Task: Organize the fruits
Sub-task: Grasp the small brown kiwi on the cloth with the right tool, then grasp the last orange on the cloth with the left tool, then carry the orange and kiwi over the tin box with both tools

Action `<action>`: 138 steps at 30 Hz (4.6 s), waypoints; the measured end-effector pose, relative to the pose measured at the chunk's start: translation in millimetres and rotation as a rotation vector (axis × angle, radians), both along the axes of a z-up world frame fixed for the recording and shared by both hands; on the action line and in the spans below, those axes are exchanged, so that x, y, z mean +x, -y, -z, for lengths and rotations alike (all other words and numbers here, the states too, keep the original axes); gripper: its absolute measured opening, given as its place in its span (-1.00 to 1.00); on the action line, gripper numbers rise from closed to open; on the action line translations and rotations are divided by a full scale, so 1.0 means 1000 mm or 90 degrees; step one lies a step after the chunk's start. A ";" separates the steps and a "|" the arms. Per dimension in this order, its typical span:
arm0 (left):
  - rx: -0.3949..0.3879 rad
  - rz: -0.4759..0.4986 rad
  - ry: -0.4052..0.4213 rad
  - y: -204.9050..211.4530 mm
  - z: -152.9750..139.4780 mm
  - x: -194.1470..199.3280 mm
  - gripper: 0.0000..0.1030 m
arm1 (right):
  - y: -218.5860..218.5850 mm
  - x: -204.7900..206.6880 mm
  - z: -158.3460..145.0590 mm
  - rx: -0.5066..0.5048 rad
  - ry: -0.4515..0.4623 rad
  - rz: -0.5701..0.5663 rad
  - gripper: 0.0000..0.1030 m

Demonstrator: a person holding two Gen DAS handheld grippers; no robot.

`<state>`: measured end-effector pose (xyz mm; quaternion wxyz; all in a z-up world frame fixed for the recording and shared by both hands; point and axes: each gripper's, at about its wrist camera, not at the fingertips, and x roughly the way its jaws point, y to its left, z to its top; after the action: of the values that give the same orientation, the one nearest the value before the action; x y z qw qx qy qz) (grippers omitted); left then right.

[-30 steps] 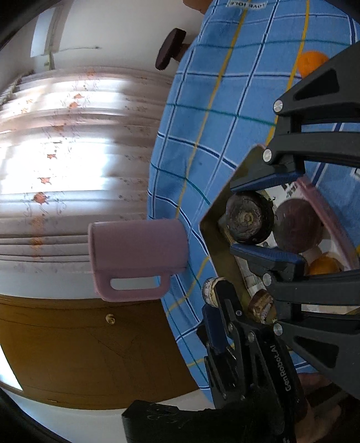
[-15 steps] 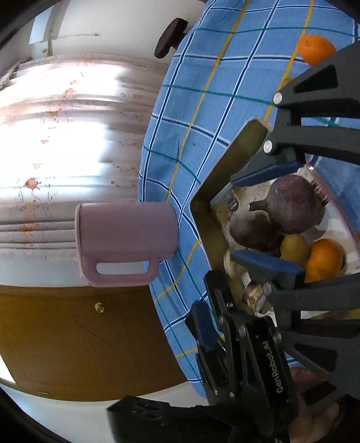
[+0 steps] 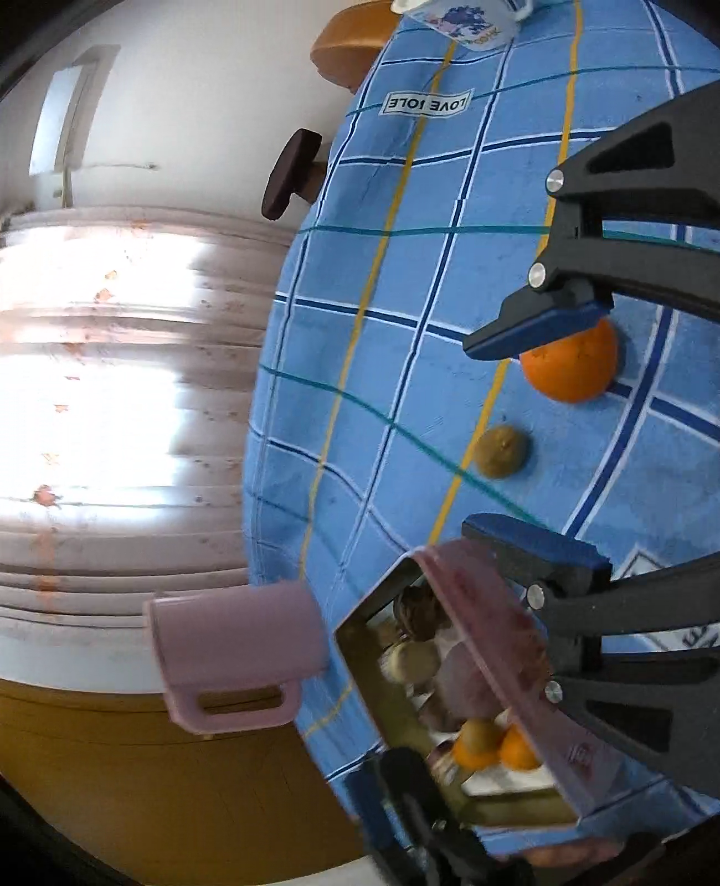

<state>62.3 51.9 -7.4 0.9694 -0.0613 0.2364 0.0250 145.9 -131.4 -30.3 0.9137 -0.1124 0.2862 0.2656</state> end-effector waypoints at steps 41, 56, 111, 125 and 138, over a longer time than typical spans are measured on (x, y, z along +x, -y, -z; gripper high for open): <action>0.046 0.159 -0.130 0.149 0.018 0.086 0.87 | 0.146 0.014 0.006 0.060 -0.042 0.219 -0.43; -0.018 0.225 -0.233 0.158 0.051 0.113 -0.03 | 0.145 0.010 0.004 0.064 -0.030 0.209 -0.42; 0.047 0.129 0.042 0.145 0.003 0.041 -0.04 | 0.142 -0.056 -0.023 0.098 0.182 0.167 -0.42; 0.059 0.113 0.091 0.145 -0.002 0.022 -0.04 | 0.134 -0.079 -0.028 0.080 0.250 0.157 -0.42; 0.049 0.101 0.091 0.125 -0.002 0.004 -0.04 | 0.128 -0.084 -0.030 0.085 0.255 0.143 -0.42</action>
<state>66.6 -73.4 -5.9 0.9843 -0.0067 0.1700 -0.0471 62.0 -259.2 0.1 0.9815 -0.0694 0.0916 0.1530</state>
